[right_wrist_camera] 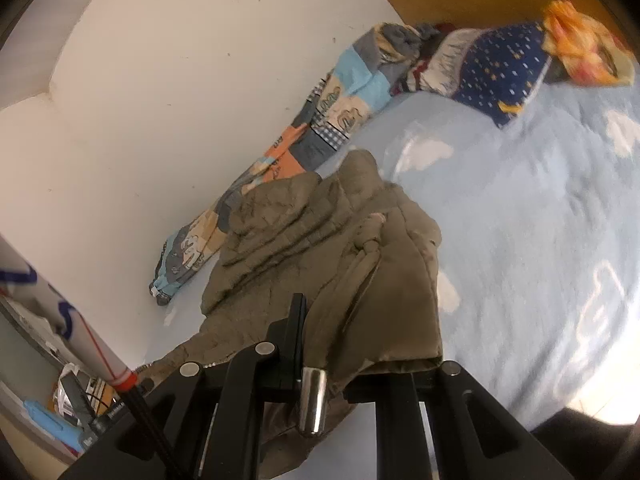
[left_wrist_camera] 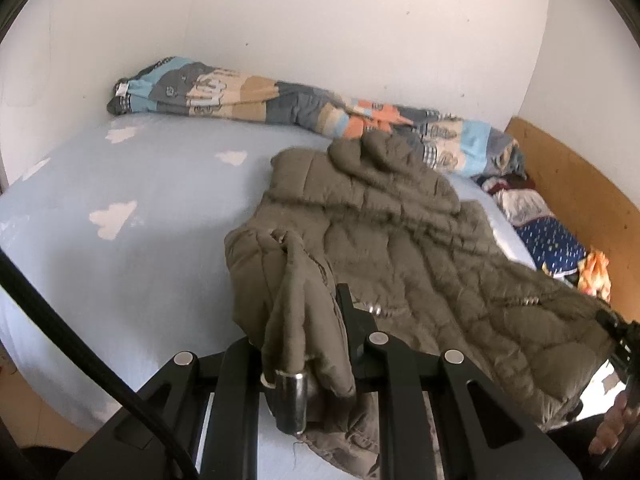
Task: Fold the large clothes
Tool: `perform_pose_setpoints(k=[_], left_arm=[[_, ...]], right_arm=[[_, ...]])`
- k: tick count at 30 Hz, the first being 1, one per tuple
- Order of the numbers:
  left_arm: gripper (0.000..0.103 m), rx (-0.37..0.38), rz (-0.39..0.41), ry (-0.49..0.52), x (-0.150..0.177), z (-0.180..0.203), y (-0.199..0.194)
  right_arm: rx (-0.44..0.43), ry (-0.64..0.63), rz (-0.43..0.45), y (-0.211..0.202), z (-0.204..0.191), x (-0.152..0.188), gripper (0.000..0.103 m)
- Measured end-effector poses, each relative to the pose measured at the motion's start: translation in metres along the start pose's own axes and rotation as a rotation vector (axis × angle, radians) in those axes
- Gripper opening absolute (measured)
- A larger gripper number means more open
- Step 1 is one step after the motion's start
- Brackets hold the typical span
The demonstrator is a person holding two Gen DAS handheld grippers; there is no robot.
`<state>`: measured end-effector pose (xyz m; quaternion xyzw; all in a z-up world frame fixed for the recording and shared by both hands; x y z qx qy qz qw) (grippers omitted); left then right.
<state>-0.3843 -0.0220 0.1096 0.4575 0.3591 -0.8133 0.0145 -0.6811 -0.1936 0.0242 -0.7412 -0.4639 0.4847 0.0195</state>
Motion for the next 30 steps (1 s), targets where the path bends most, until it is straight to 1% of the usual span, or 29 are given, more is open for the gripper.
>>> perform_pose_setpoints(k=[10, 13, 16, 19, 22, 27, 30], left_arm=[[0.016, -0.007, 0.042, 0.004, -0.032, 0.002, 0.0], [0.017, -0.013, 0.05, 0.02, -0.047, 0.003, 0.002], [0.017, -0.009, 0.061, 0.036, -0.069, 0.007, 0.006], [0.017, 0.02, 0.068, 0.021, -0.096, 0.009, 0.014], [0.017, 0.033, 0.07, 0.013, -0.122, 0.011, 0.027], [0.019, 0.056, 0.065, -0.014, -0.172, 0.015, 0.062], [0.02, 0.07, 0.046, -0.043, -0.204, 0.014, 0.092]], right_arm=[[-0.034, 0.018, 0.008, -0.002, -0.018, -0.026, 0.014], [-0.049, -0.007, 0.027, -0.001, -0.03, -0.04, 0.014], [-0.077, -0.008, 0.049, 0.001, -0.041, -0.058, 0.014], [-0.098, 0.005, 0.063, 0.006, -0.049, -0.078, 0.014], [-0.103, 0.006, 0.079, 0.014, -0.058, -0.098, 0.014], [-0.1, -0.006, 0.093, 0.037, -0.073, -0.139, 0.014], [-0.09, -0.007, 0.098, 0.062, -0.082, -0.169, 0.014]])
Point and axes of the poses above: each gripper's, at about its wrist camera, not at the fingertips, and y roughly the way its jaws point, z to its right, x to its underside, the point moved 7 cm from there along y, roughly the way its jaws point, and after that the axes turned 7 degrees about x, right-handed, at the moved point
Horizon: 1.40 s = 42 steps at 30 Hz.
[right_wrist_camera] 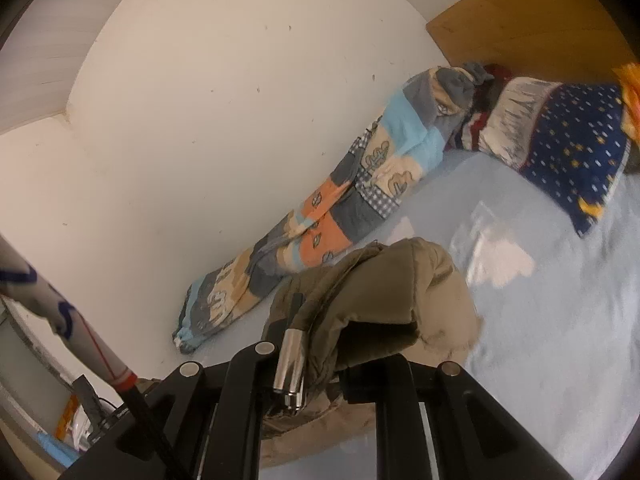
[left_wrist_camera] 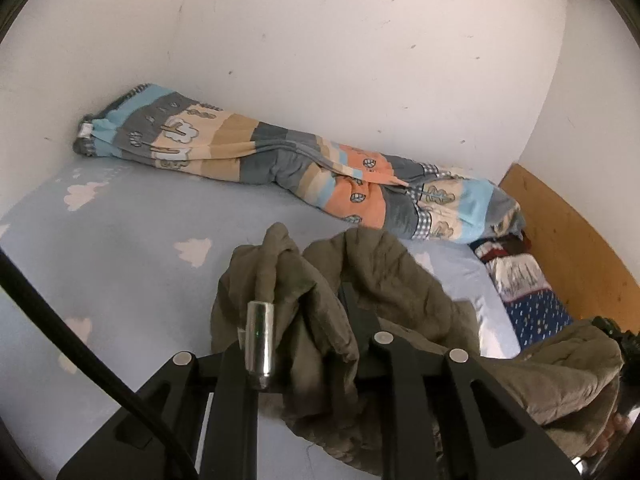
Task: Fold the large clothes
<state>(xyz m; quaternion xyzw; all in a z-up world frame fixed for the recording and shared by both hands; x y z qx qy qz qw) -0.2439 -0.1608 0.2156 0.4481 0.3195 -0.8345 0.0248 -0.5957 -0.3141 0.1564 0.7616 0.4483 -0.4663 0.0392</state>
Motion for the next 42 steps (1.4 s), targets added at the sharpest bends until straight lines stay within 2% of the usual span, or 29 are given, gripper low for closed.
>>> perform_pose_setpoints(k=[5, 11, 17, 24, 27, 31, 36, 39, 42], left_arm=[[0.023, 0.01, -0.06, -0.034, -0.047, -0.01, 0.064], [0.034, 0.069, -0.125, -0.153, -0.086, -0.032, 0.119], [0.038, 0.099, -0.135, -0.168, -0.106, -0.044, 0.141], [0.041, 0.097, -0.129, -0.171, -0.113, -0.06, 0.153], [0.047, 0.103, -0.104, -0.18, -0.118, -0.068, 0.149], [0.051, 0.051, -0.053, -0.147, -0.125, -0.076, 0.139], [0.051, 0.046, -0.064, -0.126, -0.118, -0.076, 0.133], [0.051, 0.054, -0.088, -0.083, -0.105, -0.065, 0.134], [0.051, 0.067, -0.129, -0.029, -0.087, -0.046, 0.141]], right_arm=[[0.036, -0.015, -0.002, 0.067, -0.01, -0.045, 0.014], [0.107, 0.011, -0.042, 0.156, 0.002, -0.083, 0.014], [0.189, 0.034, -0.068, 0.224, 0.028, -0.097, 0.014], [0.266, 0.02, -0.107, 0.283, 0.045, -0.091, 0.014], [0.287, 0.025, -0.121, 0.299, 0.053, -0.087, 0.014], [0.337, 0.014, -0.138, 0.317, 0.064, -0.081, 0.014], [0.399, 0.027, -0.167, 0.326, 0.081, -0.078, 0.015], [0.343, 0.094, -0.196, 0.323, 0.088, -0.077, 0.023], [0.311, 0.11, -0.199, 0.31, 0.088, -0.079, 0.027]])
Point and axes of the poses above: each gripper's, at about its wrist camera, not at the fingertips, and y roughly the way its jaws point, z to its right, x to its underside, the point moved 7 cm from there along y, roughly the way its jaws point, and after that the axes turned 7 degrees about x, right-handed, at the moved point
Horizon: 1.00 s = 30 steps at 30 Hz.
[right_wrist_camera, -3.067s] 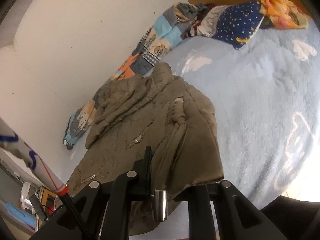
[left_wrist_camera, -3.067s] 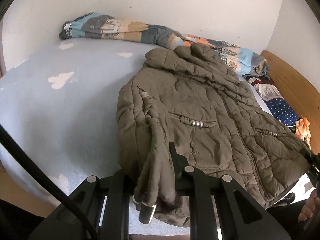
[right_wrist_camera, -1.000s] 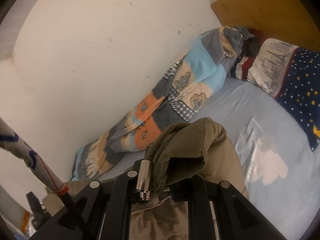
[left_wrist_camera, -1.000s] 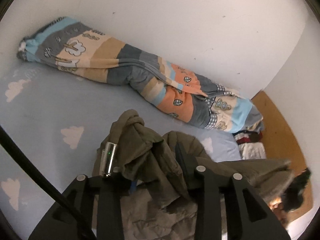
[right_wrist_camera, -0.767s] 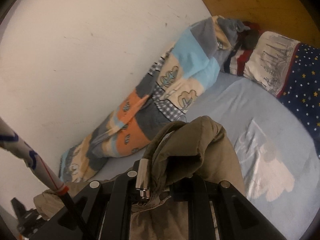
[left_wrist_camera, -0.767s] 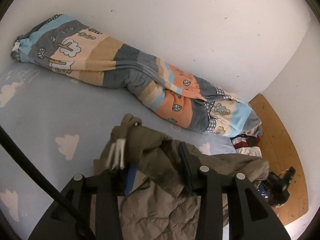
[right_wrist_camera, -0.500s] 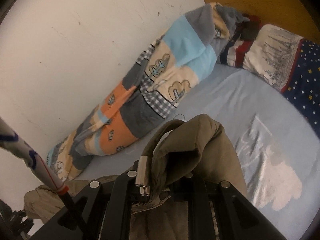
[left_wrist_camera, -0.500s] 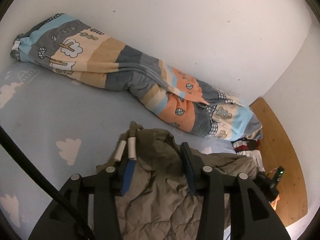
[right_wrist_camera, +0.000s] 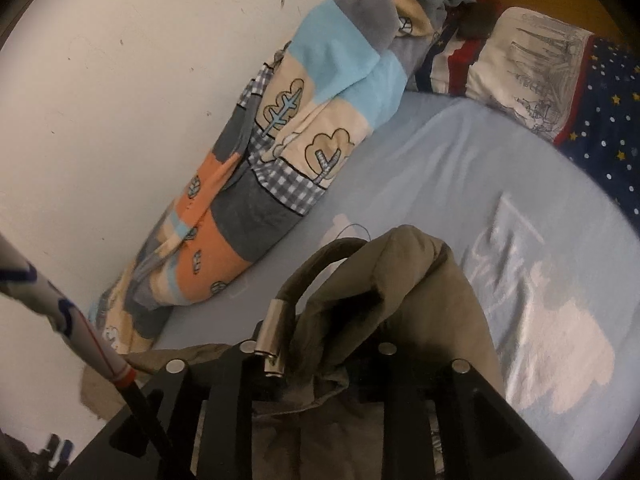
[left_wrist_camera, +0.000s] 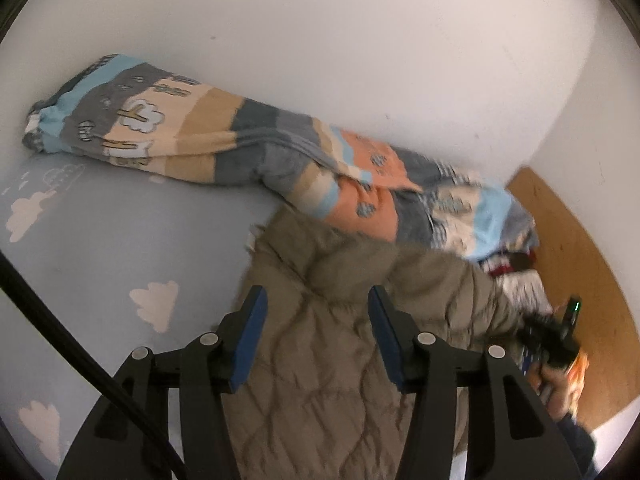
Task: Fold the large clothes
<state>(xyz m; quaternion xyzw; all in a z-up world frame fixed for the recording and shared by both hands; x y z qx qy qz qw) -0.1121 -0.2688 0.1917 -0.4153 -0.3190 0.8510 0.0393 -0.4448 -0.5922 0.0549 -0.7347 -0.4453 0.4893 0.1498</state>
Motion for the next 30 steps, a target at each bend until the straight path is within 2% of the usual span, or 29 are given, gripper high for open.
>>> perform_pose_setpoints(k=[4, 6, 8, 12, 16, 18, 23, 25, 27, 30], left_arm=[[0.051, 0.013, -0.056, 0.07, 0.025, 0.029, 0.015], [0.051, 0.029, -0.088, 0.096, 0.038, 0.047, 0.022], [0.051, 0.047, -0.113, 0.122, 0.048, 0.063, 0.029], [0.052, 0.066, -0.168, 0.174, 0.071, 0.091, 0.045], [0.053, 0.069, -0.218, 0.222, 0.102, 0.112, 0.068], [0.053, 0.045, -0.244, 0.257, 0.118, 0.119, 0.084], [0.055, -0.058, -0.312, 0.302, 0.146, 0.112, 0.134], [0.056, -0.073, -0.339, 0.273, 0.15, 0.104, 0.15], [0.057, -0.077, -0.357, 0.243, 0.15, 0.097, 0.163], [0.057, -0.088, -0.38, 0.22, 0.148, 0.09, 0.178]], right_arm=[[-0.048, -0.004, 0.002, -0.022, 0.0, 0.001, 0.035], [-0.063, 0.005, 0.013, -0.033, 0.001, -0.001, 0.047], [-0.062, 0.016, 0.037, -0.047, 0.006, -0.008, 0.054], [-0.082, 0.0, 0.05, -0.076, 0.006, -0.009, 0.054], [-0.08, -0.177, 0.015, -0.094, -0.014, 0.031, 0.055], [-0.065, -0.268, 0.0, -0.094, -0.019, 0.059, 0.055], [0.067, -0.476, -0.058, -0.058, -0.021, 0.128, 0.057], [0.128, -0.506, -0.085, -0.035, -0.015, 0.141, 0.056], [0.17, -0.519, -0.104, -0.012, -0.009, 0.146, 0.061], [0.177, -0.499, -0.149, 0.012, -0.001, 0.145, 0.063]])
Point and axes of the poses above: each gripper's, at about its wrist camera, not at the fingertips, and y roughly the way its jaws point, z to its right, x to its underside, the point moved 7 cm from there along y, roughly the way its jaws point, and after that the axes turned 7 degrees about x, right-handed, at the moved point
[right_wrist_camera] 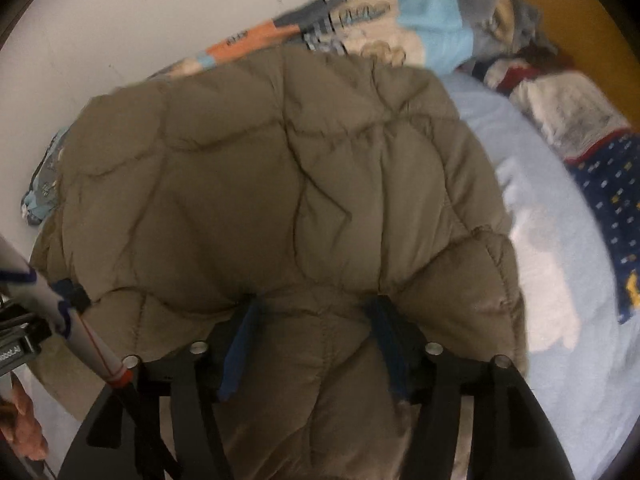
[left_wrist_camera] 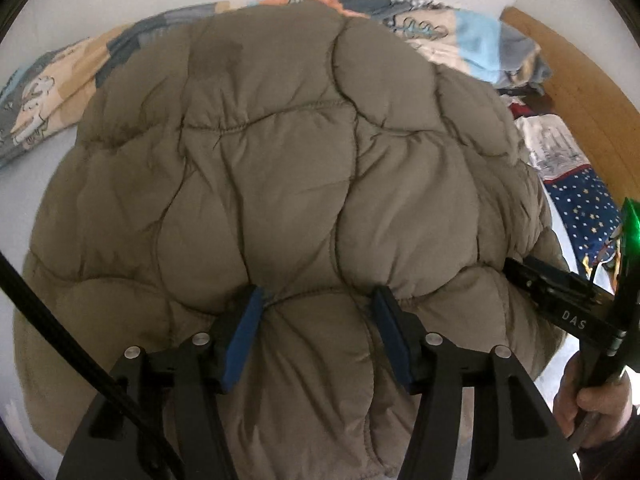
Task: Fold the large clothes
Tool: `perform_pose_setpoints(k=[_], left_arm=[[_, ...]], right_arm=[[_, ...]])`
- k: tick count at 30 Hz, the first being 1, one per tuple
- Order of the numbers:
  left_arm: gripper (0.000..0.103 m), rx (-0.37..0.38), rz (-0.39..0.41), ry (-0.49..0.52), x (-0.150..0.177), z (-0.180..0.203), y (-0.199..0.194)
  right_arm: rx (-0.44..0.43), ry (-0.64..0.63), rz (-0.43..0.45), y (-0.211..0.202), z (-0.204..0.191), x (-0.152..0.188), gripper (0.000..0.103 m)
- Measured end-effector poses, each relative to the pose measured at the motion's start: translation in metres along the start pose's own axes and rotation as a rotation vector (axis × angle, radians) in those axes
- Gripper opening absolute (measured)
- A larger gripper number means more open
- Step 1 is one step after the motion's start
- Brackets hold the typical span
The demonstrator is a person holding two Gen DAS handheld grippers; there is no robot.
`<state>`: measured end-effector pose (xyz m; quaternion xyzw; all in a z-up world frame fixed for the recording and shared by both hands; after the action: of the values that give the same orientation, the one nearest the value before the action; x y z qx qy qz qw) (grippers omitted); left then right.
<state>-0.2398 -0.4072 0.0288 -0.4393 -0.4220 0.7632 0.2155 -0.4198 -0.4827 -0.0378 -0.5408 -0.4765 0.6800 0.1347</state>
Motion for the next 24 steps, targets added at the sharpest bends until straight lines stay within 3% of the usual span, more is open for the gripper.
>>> perform_pose_setpoints(k=[9, 12, 14, 18, 21, 24], left_arm=[[0.058, -0.05, -0.043, -0.065, -0.002, -0.003, 0.01], [0.058, -0.023, -0.003, -0.057, 0.005, 0.003, -0.017], [0.058, -0.013, 0.054, -0.039, 0.014, 0.003, -0.043], [0.058, -0.1, 0.147, -0.034, 0.04, -0.024, -0.093], [0.058, -0.12, 0.178, -0.113, 0.062, -0.053, -0.114], [0.058, -0.16, 0.203, -0.173, 0.075, -0.081, -0.119]], right_arm=[[0.003, 0.009, -0.08, 0.022, 0.004, -0.006, 0.065], [0.017, 0.04, -0.088, 0.01, 0.005, -0.006, 0.066], [-0.014, 0.069, -0.047, -0.011, 0.007, -0.006, 0.066], [-0.052, 0.121, 0.045, -0.053, 0.016, 0.003, 0.067], [-0.065, 0.175, 0.064, -0.07, 0.021, 0.01, 0.068], [-0.11, 0.179, 0.065, -0.084, 0.0, 0.021, 0.068]])
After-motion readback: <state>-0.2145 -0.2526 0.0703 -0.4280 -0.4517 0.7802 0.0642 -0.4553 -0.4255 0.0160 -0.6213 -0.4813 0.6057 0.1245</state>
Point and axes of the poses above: each gripper's, at about its wrist camera, not at the fingertips, and y roughly the way its jaws point, z to its right, x to its underside, the point moved 7 cm from there along y, roughly the way its jaws point, and after that the axes turned 7 degrees about x, right-handed, at the moved point
